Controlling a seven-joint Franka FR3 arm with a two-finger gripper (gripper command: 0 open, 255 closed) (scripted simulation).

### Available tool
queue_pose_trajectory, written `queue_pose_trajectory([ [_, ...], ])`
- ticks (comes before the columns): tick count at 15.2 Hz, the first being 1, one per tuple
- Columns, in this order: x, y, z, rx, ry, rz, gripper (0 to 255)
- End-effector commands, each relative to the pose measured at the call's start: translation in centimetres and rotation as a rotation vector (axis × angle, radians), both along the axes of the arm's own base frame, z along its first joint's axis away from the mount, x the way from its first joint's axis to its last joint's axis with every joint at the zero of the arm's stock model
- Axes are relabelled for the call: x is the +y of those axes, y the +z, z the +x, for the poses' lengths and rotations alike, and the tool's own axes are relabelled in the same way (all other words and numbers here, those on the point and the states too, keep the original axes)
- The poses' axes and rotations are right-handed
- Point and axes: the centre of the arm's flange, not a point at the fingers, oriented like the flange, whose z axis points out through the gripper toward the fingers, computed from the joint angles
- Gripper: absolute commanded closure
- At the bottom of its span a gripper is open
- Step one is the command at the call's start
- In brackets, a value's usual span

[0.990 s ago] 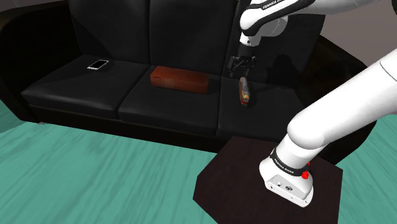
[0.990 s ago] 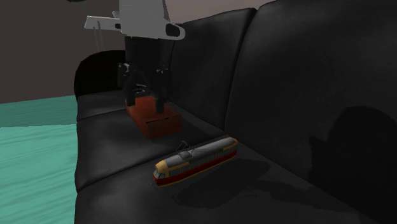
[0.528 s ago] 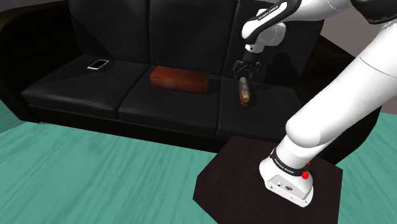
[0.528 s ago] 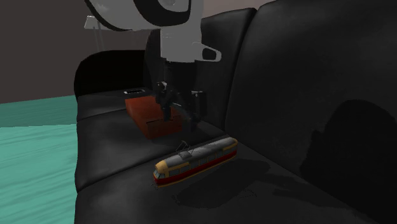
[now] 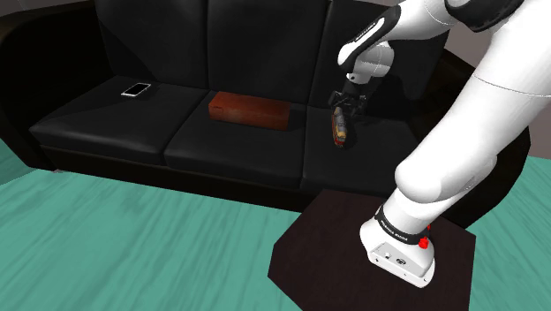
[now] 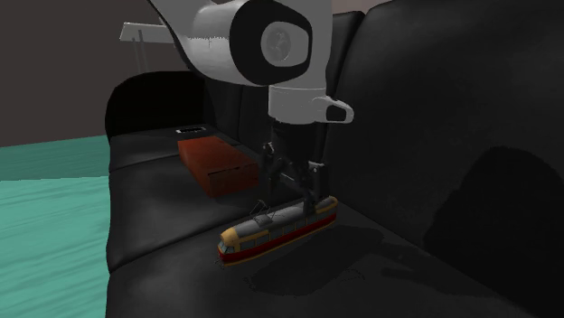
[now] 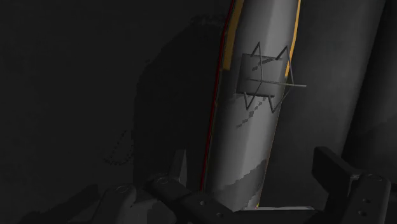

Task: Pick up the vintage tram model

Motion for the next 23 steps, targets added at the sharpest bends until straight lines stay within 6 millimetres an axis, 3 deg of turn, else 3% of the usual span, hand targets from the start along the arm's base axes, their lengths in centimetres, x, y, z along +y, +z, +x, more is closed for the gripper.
queue_pose_trajectory([
  [1,-0.1,-1.0,0.1,-0.001,-0.003,-0.001,0],
  [6,-0.1,-2.9,0.0,-0.001,-0.003,-0.001,0],
  [7,-0.1,-2.9,0.0,-0.001,-0.003,-0.001,255],
  [16,-0.1,-2.9,0.1,-0.001,-0.003,-0.001,255],
  [23,-0.1,0.8,0.1,-0.001,-0.003,-0.001,255],
])
